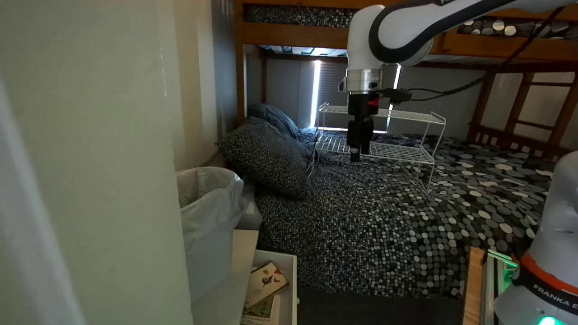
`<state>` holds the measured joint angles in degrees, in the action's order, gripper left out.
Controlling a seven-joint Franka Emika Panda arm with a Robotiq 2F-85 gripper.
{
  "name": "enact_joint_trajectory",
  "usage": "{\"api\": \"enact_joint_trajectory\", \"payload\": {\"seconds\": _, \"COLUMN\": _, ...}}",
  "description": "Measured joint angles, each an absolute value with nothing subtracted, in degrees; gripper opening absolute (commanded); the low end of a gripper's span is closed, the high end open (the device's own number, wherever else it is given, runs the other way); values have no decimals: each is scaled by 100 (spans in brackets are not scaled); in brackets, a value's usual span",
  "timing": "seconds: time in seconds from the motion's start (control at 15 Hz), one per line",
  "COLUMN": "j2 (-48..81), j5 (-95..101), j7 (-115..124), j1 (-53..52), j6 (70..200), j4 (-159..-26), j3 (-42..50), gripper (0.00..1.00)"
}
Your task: Close the open drawer
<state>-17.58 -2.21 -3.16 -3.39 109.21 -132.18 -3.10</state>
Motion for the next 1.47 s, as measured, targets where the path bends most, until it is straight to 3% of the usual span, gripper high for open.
{"api": "enact_joint_trajectory", "payload": {"seconds": 0.33, "j2": -1300, "j5": -250, "j7": -1303, "j1": -782, "j6": 11728, "j4": -13967, "j3": -463, "gripper": 100}}
{"api": "enact_joint_trajectory", "payload": {"seconds": 1.0, "j2": 176, "j5": -935, "j7": -3183, "j1": -979, "j6": 15888, "j4": -15245, "j3": -585, "gripper": 100}}
{"api": "enact_joint_trajectory", "payload": {"seconds": 1.13, "j2": 596, "j5": -1811, "j7": -4066, "j1": -902, "j6": 16262, "j4": -15234, "j3": -748, "gripper": 100}}
{"api": "enact_joint_trajectory", "payload": {"seconds": 1.47, "j2": 701, "j5": -1850, "j7": -4149, "j1": -761, "j6": 16310, "j4": -15157, "j3": -866, "gripper": 100}}
